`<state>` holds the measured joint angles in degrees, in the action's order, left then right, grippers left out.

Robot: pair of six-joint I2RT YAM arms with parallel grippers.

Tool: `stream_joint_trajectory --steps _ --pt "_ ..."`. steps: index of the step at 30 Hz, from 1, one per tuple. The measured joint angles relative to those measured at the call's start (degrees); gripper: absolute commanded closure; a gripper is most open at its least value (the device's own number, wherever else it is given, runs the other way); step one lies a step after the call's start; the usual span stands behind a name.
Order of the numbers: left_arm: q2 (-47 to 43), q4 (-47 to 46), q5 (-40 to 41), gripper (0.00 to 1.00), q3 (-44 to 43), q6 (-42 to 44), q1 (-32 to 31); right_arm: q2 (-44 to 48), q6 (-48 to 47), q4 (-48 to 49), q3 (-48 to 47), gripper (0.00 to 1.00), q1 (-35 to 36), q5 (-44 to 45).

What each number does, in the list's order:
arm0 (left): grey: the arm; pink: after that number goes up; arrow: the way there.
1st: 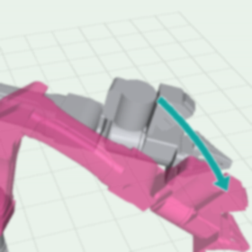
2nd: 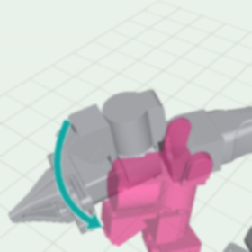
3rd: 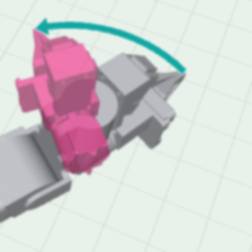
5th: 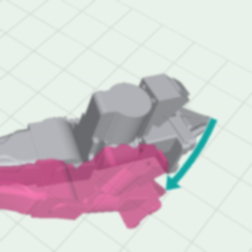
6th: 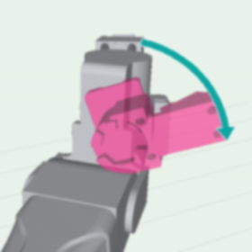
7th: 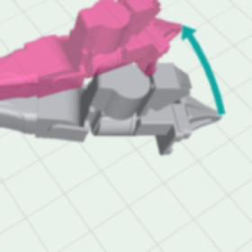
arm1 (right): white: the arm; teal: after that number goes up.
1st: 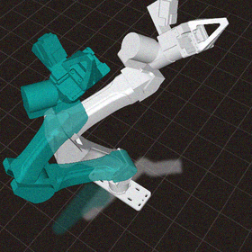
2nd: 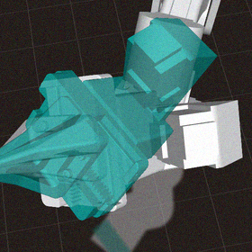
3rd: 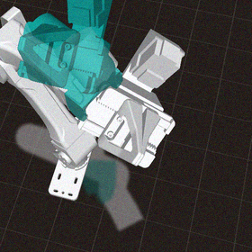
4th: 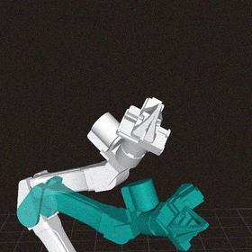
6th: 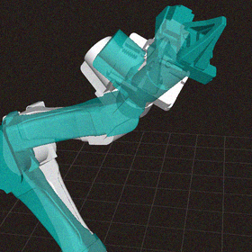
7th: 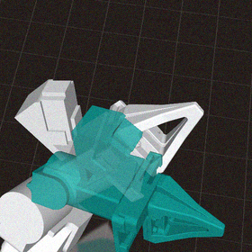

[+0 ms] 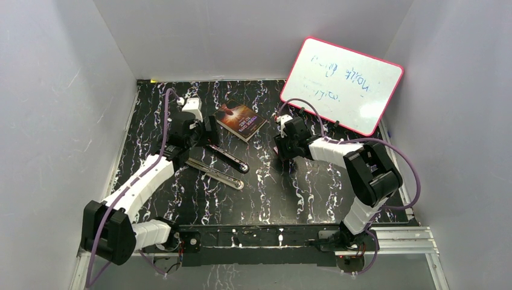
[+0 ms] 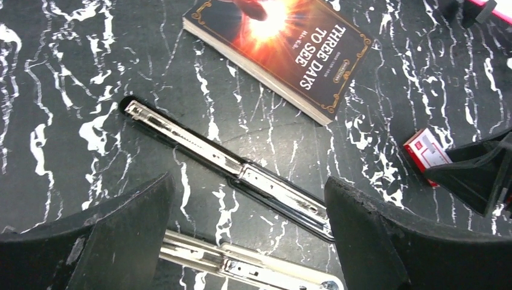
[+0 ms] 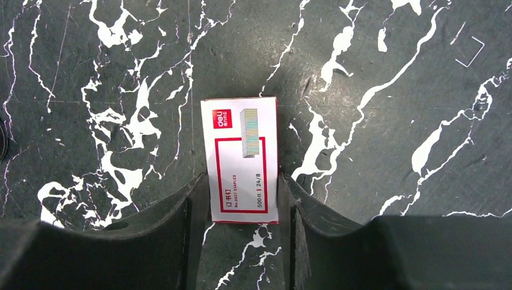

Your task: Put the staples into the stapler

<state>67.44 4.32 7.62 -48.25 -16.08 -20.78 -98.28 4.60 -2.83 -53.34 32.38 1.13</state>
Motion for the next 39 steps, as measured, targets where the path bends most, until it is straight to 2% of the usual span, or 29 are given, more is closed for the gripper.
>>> stream_joint_trajectory --steps 5,15,25,39 --pt "3.9 -0.1 -3.8 0.11 -2.8 -1.6 0.0 0.2 -0.8 -0.5 0.0 0.57 0.0 -0.5" --pt "17.8 -3.7 -17.9 0.27 -9.4 -11.7 0.0 2.2 -7.1 0.4 2.6 0.65 0.0 -7.7" --pt "32.2 -10.4 -33.5 0.53 -12.4 -22.7 0.0 4.5 -14.0 1.5 5.9 0.69 0.4 -15.6" --pt "44.0 -18.1 -46.2 0.68 -14.8 -27.7 -3.7 6.6 -18.6 7.6 8.3 0.71 0.5 -18.1"
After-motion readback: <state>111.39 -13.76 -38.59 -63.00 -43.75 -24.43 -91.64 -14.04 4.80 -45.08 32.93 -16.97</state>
